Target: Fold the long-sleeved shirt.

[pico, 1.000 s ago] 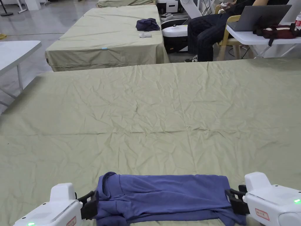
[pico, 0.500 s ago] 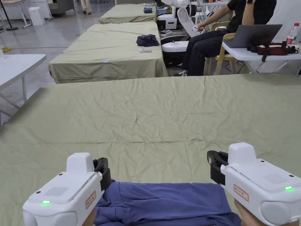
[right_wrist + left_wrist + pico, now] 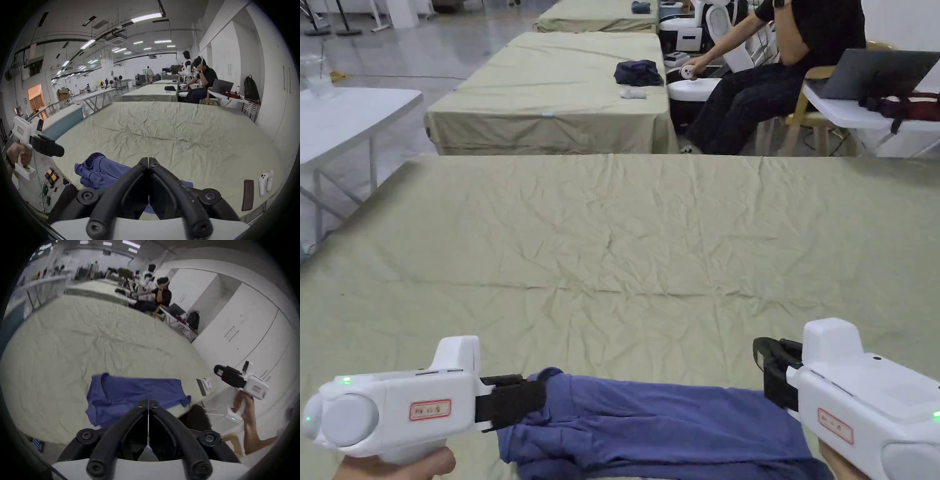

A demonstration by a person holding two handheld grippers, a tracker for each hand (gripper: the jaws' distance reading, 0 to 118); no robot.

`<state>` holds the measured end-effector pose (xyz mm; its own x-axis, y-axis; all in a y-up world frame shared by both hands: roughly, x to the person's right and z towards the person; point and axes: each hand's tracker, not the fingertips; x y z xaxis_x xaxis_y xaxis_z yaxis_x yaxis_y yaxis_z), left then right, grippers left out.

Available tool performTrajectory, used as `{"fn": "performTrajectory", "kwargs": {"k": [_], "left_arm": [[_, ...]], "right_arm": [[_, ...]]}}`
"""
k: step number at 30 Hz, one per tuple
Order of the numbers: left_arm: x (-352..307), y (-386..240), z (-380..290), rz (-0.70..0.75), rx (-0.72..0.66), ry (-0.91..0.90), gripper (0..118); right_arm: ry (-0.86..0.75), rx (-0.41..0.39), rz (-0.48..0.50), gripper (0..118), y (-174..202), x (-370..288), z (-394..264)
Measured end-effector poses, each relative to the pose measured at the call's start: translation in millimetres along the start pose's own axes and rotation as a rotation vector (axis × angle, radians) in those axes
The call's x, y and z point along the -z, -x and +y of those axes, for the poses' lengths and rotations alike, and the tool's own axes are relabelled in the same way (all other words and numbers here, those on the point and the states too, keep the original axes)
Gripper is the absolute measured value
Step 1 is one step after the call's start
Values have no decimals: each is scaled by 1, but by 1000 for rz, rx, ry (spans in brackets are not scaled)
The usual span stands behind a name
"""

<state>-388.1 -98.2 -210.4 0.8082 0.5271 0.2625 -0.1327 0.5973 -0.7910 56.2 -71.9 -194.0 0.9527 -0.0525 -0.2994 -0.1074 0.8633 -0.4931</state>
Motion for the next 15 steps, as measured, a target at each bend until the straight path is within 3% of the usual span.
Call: {"fn": "performTrajectory", "kwargs": {"k": [6,7,8,9,10,11,15], "left_arm": [[8,52,-5,-77,-93,40,1],[9,58,-5,-84,-101,37,5],[11,64,-4,-93,-109,25,17],[13,72,-3,-95,-111,8,43],[16,80,-2,-102,-129,-4,81],[20,89,-2,-95,-175,-2,94],[38,128,0,-126,-207,6,94]], "right_arm": [[56,-17,10,1,12,23,-1],[62,-17,12,1,13,26,-1],[71,-18,14,1,15,29,-1],[81,-20,18,1,16,33,-1],[89,-25,18,1,18,36,-1],[96,-29,16,1,20,38,-1],[132,-39,17,1,22,48,-4]]}}
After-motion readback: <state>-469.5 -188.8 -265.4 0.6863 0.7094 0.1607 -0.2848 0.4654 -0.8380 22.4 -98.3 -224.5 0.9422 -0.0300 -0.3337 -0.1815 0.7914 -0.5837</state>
